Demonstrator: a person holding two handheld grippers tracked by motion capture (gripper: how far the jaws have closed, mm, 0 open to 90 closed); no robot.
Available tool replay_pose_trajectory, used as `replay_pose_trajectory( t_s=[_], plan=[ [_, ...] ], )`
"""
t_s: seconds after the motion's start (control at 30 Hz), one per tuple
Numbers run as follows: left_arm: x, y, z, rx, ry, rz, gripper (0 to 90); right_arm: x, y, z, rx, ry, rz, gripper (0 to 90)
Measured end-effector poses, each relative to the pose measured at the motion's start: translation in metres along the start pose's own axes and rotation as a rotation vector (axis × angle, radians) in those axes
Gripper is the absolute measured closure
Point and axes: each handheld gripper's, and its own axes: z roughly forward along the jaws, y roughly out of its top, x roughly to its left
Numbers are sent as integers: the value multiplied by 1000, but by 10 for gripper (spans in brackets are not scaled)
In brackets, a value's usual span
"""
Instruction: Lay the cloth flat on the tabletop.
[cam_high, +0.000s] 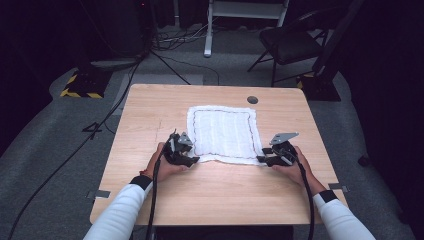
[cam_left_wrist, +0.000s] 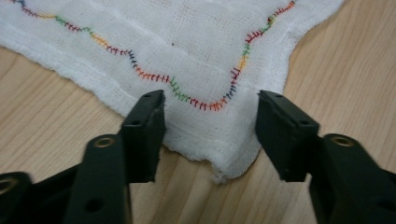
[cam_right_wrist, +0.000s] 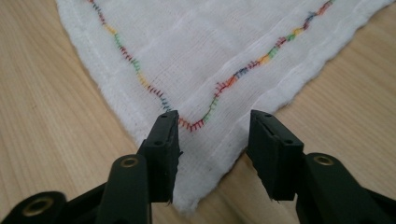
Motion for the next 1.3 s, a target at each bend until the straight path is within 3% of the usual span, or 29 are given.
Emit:
replay_pose_trajectory(
  t_s=[0.03, 0.1, 0.23, 0.37, 0.73, 1.03, 1.17, 1.2, 1.3],
  plan=[
    [2, -1, -1, -3, -4, 3, 564, -1, -2, -1, -7, 15, 15, 606],
    [3, -2, -1, -9, -5, -1, 597, 0, -2, -1, -9, 21, 16, 625],
    [2, -3, -3, -2, -25, 15, 798, 6, -5, -3, -22, 32, 9, 806],
    [-2, -3, -4, 3, -50, 23, 829, 13, -7, -6, -9, 18, -24, 864],
    [-32, -15, -14, 10, -140, 76, 830, 36, -30, -29, 8, 50, -21, 872],
    [-61, -27, -26, 8, -181, 119, 794, 58, -53, -51, 16, 57, -36, 869],
    [-64, -34, -36, -7, -169, 103, 703, 59, -61, -61, -6, 54, -8, 839],
    [-62, -37, -42, -27, -149, 78, 622, 59, -61, -65, -25, 37, -4, 760],
    [-55, -38, -47, -52, -133, 48, 561, 60, -58, -70, -64, 32, -16, 722]
  ],
)
